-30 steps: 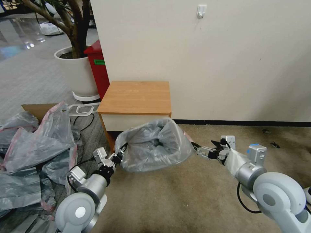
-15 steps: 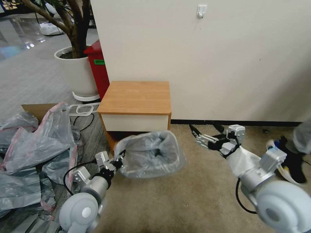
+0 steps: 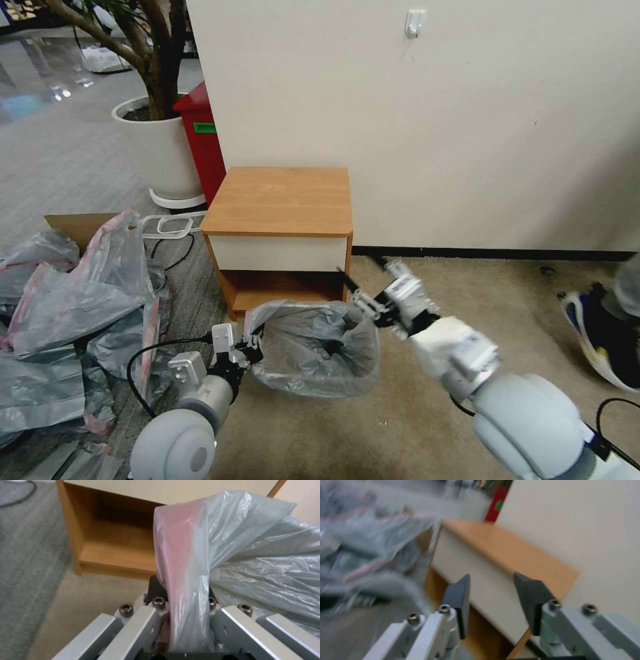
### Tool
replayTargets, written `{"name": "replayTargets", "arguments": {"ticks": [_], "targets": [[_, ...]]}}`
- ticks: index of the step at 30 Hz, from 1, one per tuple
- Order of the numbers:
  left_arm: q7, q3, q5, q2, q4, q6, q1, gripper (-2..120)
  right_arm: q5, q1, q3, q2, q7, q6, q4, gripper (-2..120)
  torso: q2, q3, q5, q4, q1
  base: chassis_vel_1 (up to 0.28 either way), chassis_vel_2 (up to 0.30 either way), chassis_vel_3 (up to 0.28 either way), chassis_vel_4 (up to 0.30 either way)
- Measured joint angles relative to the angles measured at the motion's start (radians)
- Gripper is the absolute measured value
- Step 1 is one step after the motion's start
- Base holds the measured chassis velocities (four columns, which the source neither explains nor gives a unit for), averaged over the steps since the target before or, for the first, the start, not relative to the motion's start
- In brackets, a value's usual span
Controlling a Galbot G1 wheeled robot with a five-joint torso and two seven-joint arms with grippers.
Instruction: Pick up the garbage bag from the table and place it over the trash can.
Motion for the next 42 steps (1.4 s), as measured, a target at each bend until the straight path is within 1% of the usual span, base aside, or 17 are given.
{"name": "replayTargets", "arguments": {"ticks": [3,5,6,7,8,10,14,16,17,21,22,26,27,29,31,35,42], "targets": [[0.001,0.007,0.037,-0.004,0.000,-0.005,0.005,5,0.030,0.021,-0.031,-0.029,-0.001,-0.045,-0.004,25,0.000,0.000,0.0001,-0.0001,0.000,0.000,0.000,0.000,0.000],[0.004,0.023,0.088,-0.013,0.008,-0.018,0.010,5,0.065,0.050,-0.069,-0.061,-0.009,-0.100,-0.019,15,0.000,0.000,0.0001,-0.0003,0.000,0.000,0.000,0.000,0.000],[0.005,0.029,0.100,-0.014,0.011,-0.019,0.010,5,0.070,0.058,-0.080,-0.066,-0.013,-0.110,-0.023,13,0.000,0.000,0.0002,-0.0002,0.000,0.000,0.000,0.000,0.000],[0.006,0.035,0.114,-0.016,0.014,-0.022,0.010,5,0.076,0.070,-0.099,-0.072,-0.020,-0.124,-0.031,6,0.000,0.000,0.0001,-0.0003,0.000,0.000,0.000,0.000,0.000],[0.006,0.035,0.114,-0.016,0.014,-0.022,0.010,5,0.076,0.070,-0.099,-0.072,-0.020,-0.124,-0.031,6,0.000,0.000,0.0001,-0.0003,0.000,0.000,0.000,0.000,0.000],[0.009,0.047,0.134,-0.019,0.019,-0.026,0.006,5,0.086,0.097,-0.139,-0.079,-0.030,-0.147,-0.052,0,0.000,0.000,0.0001,-0.0002,0.000,0.000,0.000,0.000,0.000],[0.010,0.060,0.151,-0.024,0.027,-0.029,-0.001,5,0.087,0.135,-0.196,-0.080,-0.043,-0.167,-0.091,0,0.000,0.000,0.0001,-0.0002,0.000,0.000,0.000,0.000,0.000],[0.013,0.068,0.163,-0.028,0.035,-0.033,-0.002,5,0.082,0.170,-0.251,-0.071,-0.048,-0.179,-0.127,0,0.000,0.000,0.0001,-0.0003,0.000,0.000,0.000,0.000,0.000],[0.013,0.068,0.163,-0.028,0.035,-0.033,-0.002,5,0.082,0.170,-0.251,-0.071,-0.048,-0.179,-0.127,0,0.000,0.000,0.0001,-0.0003,0.000,0.000,0.000,0.000,0.000],[0.018,0.076,0.172,-0.033,0.041,-0.036,-0.006,5,0.053,0.247,-0.340,-0.026,-0.060,-0.203,-0.228,0,0.000,0.000,0.0003,-0.0002,0.000,0.000,0.000,0.000,0.000],[0.018,0.076,0.172,-0.033,0.041,-0.036,-0.006,5,0.053,0.247,-0.340,-0.026,-0.060,-0.203,-0.228,0,0.000,0.000,0.0003,-0.0002,0.000,0.000,0.000,0.000,0.000],[0.020,0.076,0.171,-0.035,0.041,-0.036,-0.011,5,0.051,0.336,-0.421,0.016,-0.067,-0.216,-0.338,0,0.000,0.000,0.0001,-0.0002,0.000,0.000,0.000,0.000,0.000],[0.020,0.076,0.171,-0.035,0.041,-0.036,-0.011,5,0.051,0.336,-0.421,0.016,-0.067,-0.216,-0.338,0,0.000,0.000,0.0001,-0.0002,0.000,0.000,0.000,0.000,0.000],[0.021,0.077,0.170,-0.036,0.041,-0.036,-0.011,5,0.051,0.380,-0.463,0.042,-0.068,-0.216,-0.405,0,0.000,0.000,0.0000,-0.0001,0.000,0.000,0.000,0.000,0.000],[0.021,0.078,0.169,-0.036,0.042,-0.036,-0.011,5,0.051,0.388,-0.472,0.046,-0.068,-0.216,-0.419,0,0.000,0.000,0.0002,0.0000,0.000,0.000,0.000,0.000,0.000],[0.021,0.085,0.167,-0.040,0.040,-0.036,-0.012,5,0.049,0.438,-0.532,0.076,-0.068,-0.216,-0.512,0,0.000,0.000,0.0000,-0.0002,0.000,0.000,0.000,0.000,0.000],[0.021,0.094,0.162,-0.042,0.034,-0.033,-0.014,5,0.047,0.468,-0.563,0.109,-0.068,-0.216,-0.574,0,0.000,0.000,0.0000,-0.0002,0.000,0.000,0.000,0.000,0.000]]}}
